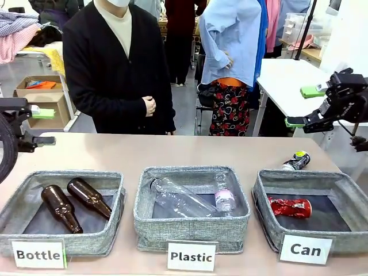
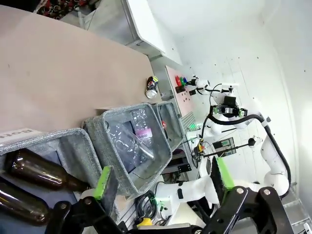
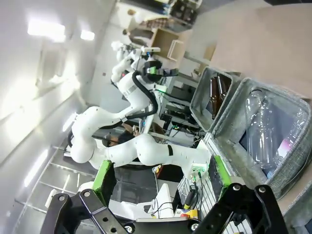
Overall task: Sort the can waste into the basket.
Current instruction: Pick up the can waste from the table and place it in the right Fabric basket.
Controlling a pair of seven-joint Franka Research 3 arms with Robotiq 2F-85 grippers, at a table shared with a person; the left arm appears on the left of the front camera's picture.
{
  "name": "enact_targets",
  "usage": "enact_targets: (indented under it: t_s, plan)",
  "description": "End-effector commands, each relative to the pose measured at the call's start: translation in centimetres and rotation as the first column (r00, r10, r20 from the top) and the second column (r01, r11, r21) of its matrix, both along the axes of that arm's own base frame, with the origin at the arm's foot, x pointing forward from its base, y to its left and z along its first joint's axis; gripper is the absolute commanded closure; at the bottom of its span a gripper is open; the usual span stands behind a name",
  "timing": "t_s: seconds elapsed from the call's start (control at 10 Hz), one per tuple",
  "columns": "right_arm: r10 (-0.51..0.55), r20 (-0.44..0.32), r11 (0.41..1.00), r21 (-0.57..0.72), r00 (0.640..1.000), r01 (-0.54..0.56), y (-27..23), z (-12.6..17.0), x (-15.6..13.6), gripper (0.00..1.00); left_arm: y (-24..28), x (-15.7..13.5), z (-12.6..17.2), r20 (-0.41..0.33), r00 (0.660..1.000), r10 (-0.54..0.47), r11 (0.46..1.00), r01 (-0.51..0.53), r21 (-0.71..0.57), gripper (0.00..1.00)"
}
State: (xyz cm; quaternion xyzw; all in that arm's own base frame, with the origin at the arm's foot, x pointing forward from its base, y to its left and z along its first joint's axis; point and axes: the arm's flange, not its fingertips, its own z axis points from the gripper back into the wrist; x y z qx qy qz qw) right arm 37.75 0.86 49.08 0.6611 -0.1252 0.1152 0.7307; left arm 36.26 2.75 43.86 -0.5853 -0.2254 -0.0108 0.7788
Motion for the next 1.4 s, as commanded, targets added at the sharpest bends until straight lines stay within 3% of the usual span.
enact_targets:
  t_s: [0.0,0.1,0.2,0.3,0.4,0.5,0.6,1.0,1.1,1.2,1.3]
  plan:
    - [-0.005,-0.024,1.0,0.023,1.0,0.006,0.2,0.5,0.1,0.0,0.4,0.0,0.3,0.007,1.0,-0.017,1.0,0.017,0.003,0.0]
    - [0.0,0.0,1.0,0.0,1.0,0.0,0.0,0.0,0.0,0.0,0.4,0.0,0.3,0.007,1.0,-0.017,1.0,0.017,0.003,0.0]
    - [-0.026,0.024,0.966,-0.256,0.999,0.031,0.0,0.6,1.4,0.0,0.4,0.0,0.3,0.007,1.0,-0.017,1.0,0.017,0.003,0.0]
    - [-0.015,0.074,0.88,-0.472,0.997,0.048,-0.2,0.6,3.8,0.0,0.4,0.0,0.3,0.007,1.0,-0.017,1.0,0.017,0.003,0.0]
    - [-0.134,0.108,0.738,-0.652,0.985,0.172,-1.8,0.3,6.4,0.0,0.4,0.0,0.3,0.007,1.0,-0.017,1.0,0.017,0.003,0.0]
    - [-0.178,0.16,0.487,-0.843,0.971,0.229,-4.0,-0.3,8.3,0.0,0.4,0.0,0.3,0.007,1.0,-0.017,1.0,0.017,0.003,0.0]
    - [-0.261,0.185,0.379,-0.883,0.947,0.277,-6.0,-0.9,9.4,0.0,0.4,0.0,0.3,0.007,1.0,-0.017,1.0,0.017,0.003,0.0]
    - [-0.242,0.351,0.264,-0.873,0.905,0.41,-9.1,-1.0,8.6,0.0,0.4,0.0,0.3,0.007,1.0,-0.017,1.0,0.017,0.003,0.0]
    - [-0.246,0.354,0.379,-0.822,0.902,0.426,-8.6,-0.9,8.0,0.0,0.4,0.0,0.3,0.007,1.0,-0.017,1.0,0.017,0.003,0.0]
    - [-0.223,0.347,0.299,-0.865,0.911,0.403,-10.7,-1.0,9.8,0.0,0.4,0.0,0.3,0.007,1.0,-0.017,1.0,0.017,0.003,0.0]
    - [-0.223,0.347,0.299,-0.865,0.911,0.403,-10.7,-1.0,9.8,0.0,0.4,0.0,0.3,0.007,1.0,-0.017,1.0,0.017,0.003,0.0]
